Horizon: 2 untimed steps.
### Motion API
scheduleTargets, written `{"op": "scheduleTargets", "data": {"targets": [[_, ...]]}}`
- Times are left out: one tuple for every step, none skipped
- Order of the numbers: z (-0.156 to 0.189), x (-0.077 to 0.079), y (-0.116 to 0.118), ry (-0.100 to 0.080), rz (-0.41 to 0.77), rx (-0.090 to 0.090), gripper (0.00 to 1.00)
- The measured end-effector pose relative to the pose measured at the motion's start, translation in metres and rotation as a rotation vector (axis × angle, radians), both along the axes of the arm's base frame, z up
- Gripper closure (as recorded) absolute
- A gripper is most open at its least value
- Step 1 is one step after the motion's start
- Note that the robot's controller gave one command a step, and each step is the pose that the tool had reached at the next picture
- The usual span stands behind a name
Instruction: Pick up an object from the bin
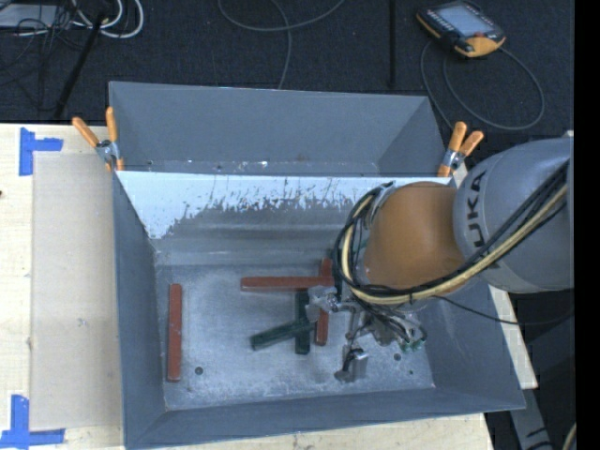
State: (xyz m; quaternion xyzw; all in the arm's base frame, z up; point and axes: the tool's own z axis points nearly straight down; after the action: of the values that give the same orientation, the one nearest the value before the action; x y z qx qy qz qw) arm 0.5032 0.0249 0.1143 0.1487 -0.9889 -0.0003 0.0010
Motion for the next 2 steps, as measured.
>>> {"op": "scheduleTargets", "data": {"targets": [[0.001,0.032,0.015,-0.003,0.219,0.001,0.0],[-0.017,0.032,0.02,-0.001,0.348,0.001,0.0]]}}
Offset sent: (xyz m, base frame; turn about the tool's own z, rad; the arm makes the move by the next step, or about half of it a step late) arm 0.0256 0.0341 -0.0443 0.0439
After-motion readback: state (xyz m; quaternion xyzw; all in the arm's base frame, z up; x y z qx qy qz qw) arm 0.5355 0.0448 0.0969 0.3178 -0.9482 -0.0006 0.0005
